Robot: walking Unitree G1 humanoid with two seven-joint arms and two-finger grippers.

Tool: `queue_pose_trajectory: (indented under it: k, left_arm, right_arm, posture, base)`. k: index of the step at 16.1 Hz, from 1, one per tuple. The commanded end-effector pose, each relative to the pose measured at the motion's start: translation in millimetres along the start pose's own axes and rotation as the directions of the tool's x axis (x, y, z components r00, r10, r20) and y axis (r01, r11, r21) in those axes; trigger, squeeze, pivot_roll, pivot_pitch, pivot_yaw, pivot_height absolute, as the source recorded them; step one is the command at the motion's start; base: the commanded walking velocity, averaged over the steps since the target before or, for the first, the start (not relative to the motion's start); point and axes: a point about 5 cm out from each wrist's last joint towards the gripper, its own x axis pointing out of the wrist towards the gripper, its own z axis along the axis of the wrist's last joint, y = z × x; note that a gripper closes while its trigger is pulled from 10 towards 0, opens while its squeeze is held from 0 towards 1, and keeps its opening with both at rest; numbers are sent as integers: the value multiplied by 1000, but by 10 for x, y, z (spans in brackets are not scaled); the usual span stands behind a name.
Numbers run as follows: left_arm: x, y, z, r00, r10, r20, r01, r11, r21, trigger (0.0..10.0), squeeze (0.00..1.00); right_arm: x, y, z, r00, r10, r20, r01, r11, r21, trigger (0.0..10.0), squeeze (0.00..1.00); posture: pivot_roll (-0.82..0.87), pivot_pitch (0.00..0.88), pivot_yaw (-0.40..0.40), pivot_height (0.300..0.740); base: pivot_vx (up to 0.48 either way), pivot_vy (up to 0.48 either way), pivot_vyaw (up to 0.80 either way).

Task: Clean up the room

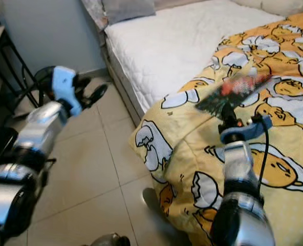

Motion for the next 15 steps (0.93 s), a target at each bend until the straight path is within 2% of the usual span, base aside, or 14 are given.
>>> queue_pose_trajectory:
  k: [1,2,3,4,5,6,8,9,10,11,13,15]
  left_arm:
    - [-123,83,-117,998,40,-45,-39,999,35,10000,0]
    - [-260,144,-225,994,88,-65,-84,994,66,10000,0]
    - [-459,172,-333,986,144,-85,-138,988,72,10000,0]
    - [-577,149,-391,981,167,-97,-160,984,77,10000,0]
    - [-726,106,-465,973,203,-112,-191,975,114,10000,0]
    - [-851,59,-538,969,220,-113,-205,970,132,10000,0]
    - [-1042,-28,-618,955,267,-132,-248,958,143,10000,0]
    - [-1085,-68,-610,956,267,-122,-250,958,142,10000,0]
    - [-1111,-72,-592,944,307,-119,-293,948,125,10000,0]
    - [-1131,-83,-561,936,330,-124,-316,941,122,10000,0]
    - [-1123,-110,-478,939,331,-94,-325,942,80,10000,0]
    - [-1078,-193,-482,949,297,-105,-287,952,102,10000,0]
  right_arm:
    - [-59,82,9,999,33,-8,-34,996,-81,0,0]
    - [-189,88,-25,999,38,-15,-39,991,-127,0,0]
    - [-358,96,-52,1000,25,-7,-26,984,-176,0,0]
    - [-449,109,-81,1000,12,-14,-15,978,-209,0,0]
    - [-562,141,-137,999,4,-41,-14,967,-254,980,0]
    - [-643,177,-226,996,17,-90,-43,953,-300,10000,0]
    - [-760,236,-397,984,11,-176,-84,906,-414,10000,0]
    - [-784,263,-455,980,-1,-200,-90,892,-442,10000,0]
    - [-794,255,-492,979,-80,-190,-7,908,-419,10000,0]
    - [-805,273,-493,977,-113,-183,28,911,-412,10000,0]
    - [-819,296,-492,983,-148,-106,84,887,-455,10000,0]
    - [-824,284,-448,985,-153,-80,92,859,-504,10000,0]
  posture:
    - [-38,0,117,740]
    - [-36,0,108,740]
    - [-33,0,105,740]
    - [-28,0,100,740]
    - [-20,0,90,740]
    - [-13,0,80,740]
    - [4,0,65,740]
    - [3,0,64,740]
    - [2,0,67,740]
    - [1,0,70,740]
    - [5,0,83,740]
    - [-16,0,106,740]
  base:
    - [0,0,0]
    - [0,0,0]
    - [0,0,0]
    - [0,0,0]
    - [0,0,0]
    - [0,0,0]
    - [0,0,0]
    - [0,0,0]
    - [0,0,-775]
    - [0,0,-775]
    - [0,0,-744]
    - [0,0,-747]
